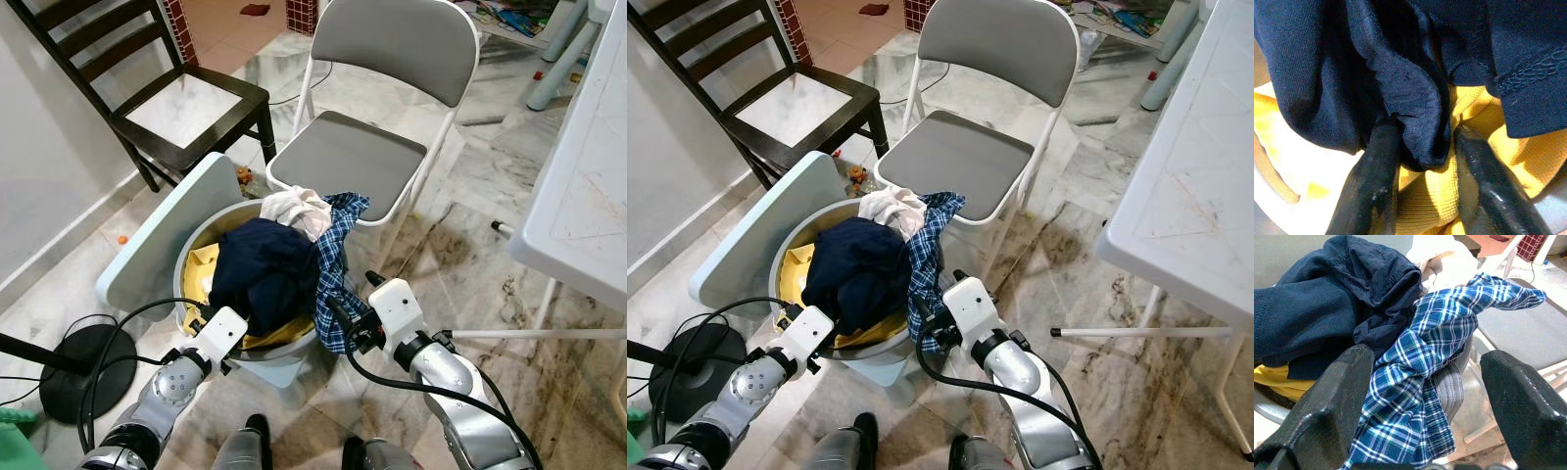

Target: Hang hanger

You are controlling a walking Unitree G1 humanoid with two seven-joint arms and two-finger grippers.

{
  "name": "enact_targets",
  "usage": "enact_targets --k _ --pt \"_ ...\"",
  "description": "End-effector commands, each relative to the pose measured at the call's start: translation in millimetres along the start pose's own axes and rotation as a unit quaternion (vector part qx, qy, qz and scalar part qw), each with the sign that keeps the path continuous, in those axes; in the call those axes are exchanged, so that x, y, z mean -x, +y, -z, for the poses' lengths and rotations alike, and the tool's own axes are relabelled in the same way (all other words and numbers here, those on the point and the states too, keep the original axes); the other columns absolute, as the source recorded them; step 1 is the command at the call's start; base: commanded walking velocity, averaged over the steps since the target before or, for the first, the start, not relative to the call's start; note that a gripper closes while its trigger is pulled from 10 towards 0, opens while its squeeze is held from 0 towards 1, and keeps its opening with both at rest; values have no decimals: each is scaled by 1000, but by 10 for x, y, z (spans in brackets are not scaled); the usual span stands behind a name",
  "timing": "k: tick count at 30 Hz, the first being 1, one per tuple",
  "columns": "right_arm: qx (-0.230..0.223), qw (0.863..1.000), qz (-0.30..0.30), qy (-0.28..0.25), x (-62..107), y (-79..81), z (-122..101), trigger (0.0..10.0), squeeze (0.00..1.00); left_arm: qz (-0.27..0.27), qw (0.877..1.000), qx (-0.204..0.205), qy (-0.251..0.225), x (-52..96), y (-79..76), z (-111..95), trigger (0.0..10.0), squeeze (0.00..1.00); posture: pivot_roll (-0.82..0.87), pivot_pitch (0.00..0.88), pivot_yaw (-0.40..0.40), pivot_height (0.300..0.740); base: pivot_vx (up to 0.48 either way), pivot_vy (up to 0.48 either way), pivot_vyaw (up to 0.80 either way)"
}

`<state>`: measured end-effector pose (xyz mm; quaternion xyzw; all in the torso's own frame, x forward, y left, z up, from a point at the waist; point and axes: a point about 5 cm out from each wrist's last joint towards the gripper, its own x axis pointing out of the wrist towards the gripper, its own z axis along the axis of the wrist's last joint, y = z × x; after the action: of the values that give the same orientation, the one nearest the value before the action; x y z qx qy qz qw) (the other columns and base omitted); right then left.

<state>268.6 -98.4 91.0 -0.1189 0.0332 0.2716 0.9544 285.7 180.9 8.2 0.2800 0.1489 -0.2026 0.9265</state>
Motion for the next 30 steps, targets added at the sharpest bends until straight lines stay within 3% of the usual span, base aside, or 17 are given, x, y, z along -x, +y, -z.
enact_targets --k 1,13,14,15,17,23,25,30 --pt "-4 1000 -1 2 5 24 11 10000 0 4 1000 9 14 30 -7 68 0 0 24 260 31 740 0 0 0" --pt "0 1000 2 2 0 7 13 10000 0 -8 999 48 -1 27 22 32 0 0 20 252 31 740 0 0 0" --pt "1 1000 2 2 3 3 14 10000 0 -13 998 57 -10 30 36 14 0 0 21 252 31 740 0 0 0" --pt "1 1000 4 3 5 -6 22 10000 0 -17 993 98 -65 40 51 -119 0 0 29 247 30 740 0 0 0" --pt "1 1000 4 3 0 -8 25 10000 0 -19 989 119 -87 51 66 -179 0 0 35 243 29 740 0 0 0" --pt "3 1000 -1 -4 -70 -11 -13 10000 0 -53 986 107 -115 50 239 -300 0 0 53 228 28 740 0 0 0" --pt "4 1000 -1 -4 -83 -20 -15 10000 0 -59 986 66 -143 71 298 -430 0 0 62 223 28 740 0 0 0" --pt "4 1000 -2 -6 -106 -19 -10 10000 0 -59 987 39 -145 172 258 -454 0 0 70 217 35 740 0 0 0"
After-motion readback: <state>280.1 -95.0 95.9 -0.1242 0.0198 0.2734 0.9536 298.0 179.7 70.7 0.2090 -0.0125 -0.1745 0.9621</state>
